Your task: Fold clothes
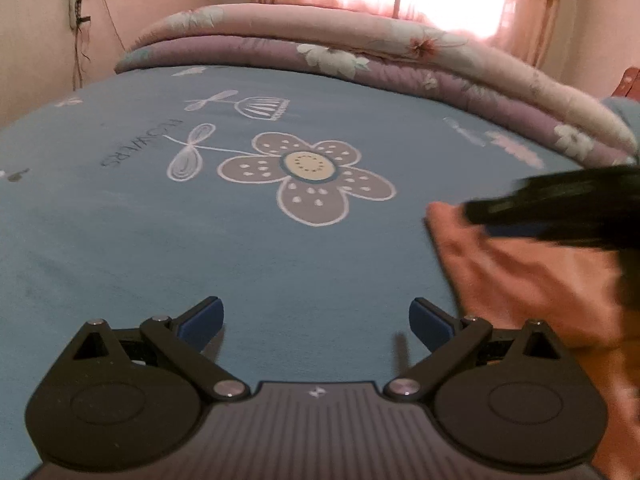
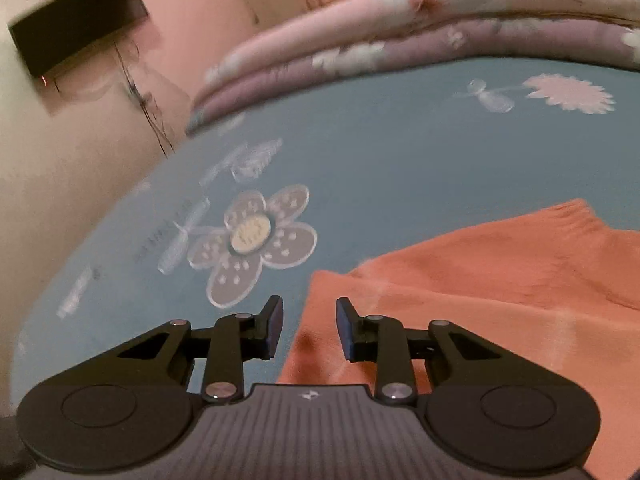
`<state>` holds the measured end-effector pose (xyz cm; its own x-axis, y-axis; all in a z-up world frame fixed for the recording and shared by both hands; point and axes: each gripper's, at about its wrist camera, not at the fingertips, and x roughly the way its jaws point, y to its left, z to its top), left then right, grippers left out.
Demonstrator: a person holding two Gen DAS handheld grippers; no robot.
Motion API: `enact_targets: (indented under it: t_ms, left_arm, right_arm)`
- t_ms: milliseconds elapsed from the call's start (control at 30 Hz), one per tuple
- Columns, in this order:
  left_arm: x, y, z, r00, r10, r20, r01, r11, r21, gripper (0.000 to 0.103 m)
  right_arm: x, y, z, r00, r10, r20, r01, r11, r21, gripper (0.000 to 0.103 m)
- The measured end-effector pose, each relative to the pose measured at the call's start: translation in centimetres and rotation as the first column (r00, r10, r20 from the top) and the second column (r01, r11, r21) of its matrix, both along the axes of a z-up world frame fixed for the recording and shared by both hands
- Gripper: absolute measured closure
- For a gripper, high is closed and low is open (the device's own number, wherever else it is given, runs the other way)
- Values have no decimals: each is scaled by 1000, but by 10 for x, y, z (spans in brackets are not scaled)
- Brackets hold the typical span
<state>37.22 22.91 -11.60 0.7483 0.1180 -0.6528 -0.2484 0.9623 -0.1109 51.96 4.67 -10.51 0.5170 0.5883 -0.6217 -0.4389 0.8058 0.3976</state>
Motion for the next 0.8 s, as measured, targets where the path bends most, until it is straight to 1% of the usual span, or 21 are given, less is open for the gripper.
enact_targets:
  t_ms: [67,100,167,233,267,300,400,467,500,533,567,633,733,800]
  left_arm:
    - [-1,-1,1,1000,-10,5,10,1000,-2,4]
    - [-1,-3,2,1000,-13,6,13,1000,3,4]
    - [-1,-1,2,1000,-12,13,12,1000,-9,4]
    - [0,0,0,1000,-11,10,11,999,-32,4]
    - [-1,-2,2,1000,-23,16,23,999,-35,4]
    - [-2,-6,4,999,-36,22,36,999,-37,4]
    - [-4,-15,10,996,-74,41,75,996,-44,4]
    - [-6,-22,15,994,-99,54,102,994,-48,4]
    - [-7,-25,17,992,-112,60,115,992,-50,4]
    - [-8,-28,19,990,-124,66,128,990,-52,4]
    - [-9,-31,21,988,-137,73,141,989,-54,4]
    - [-10,-38,25,983,-161,86,167,984,-57,4]
    - [-13,-47,31,974,-198,105,205,977,-61,4]
    - [-15,-56,34,967,-226,116,233,971,-56,4]
  right_arm:
    - [9,19,-11,1000,0,4,1,998,-68,69]
    - [10,22,-11,1000,-8,24,10,997,-76,69]
    - [3,22,-1,1000,-12,20,14,995,-102,68]
    - [-18,0,21,997,2,73,4,997,-76,61]
    - [-29,-11,32,995,8,99,-1,998,-63,50]
    - [-42,-28,42,993,-12,121,19,998,-56,44]
    - [-77,-91,74,983,-97,159,99,995,-9,44]
    - [-95,-144,92,973,-185,137,185,983,14,43]
    - [-103,-171,99,963,-237,130,236,971,23,42]
    - [-110,-198,104,947,-296,123,295,955,29,41]
    - [-121,-229,107,925,-363,111,361,932,39,36]
    - [-137,-287,110,875,-478,83,474,878,59,34]
    - [-165,-362,101,772,-636,20,631,769,99,34]
    - [-184,-405,88,689,-724,-20,721,682,126,34]
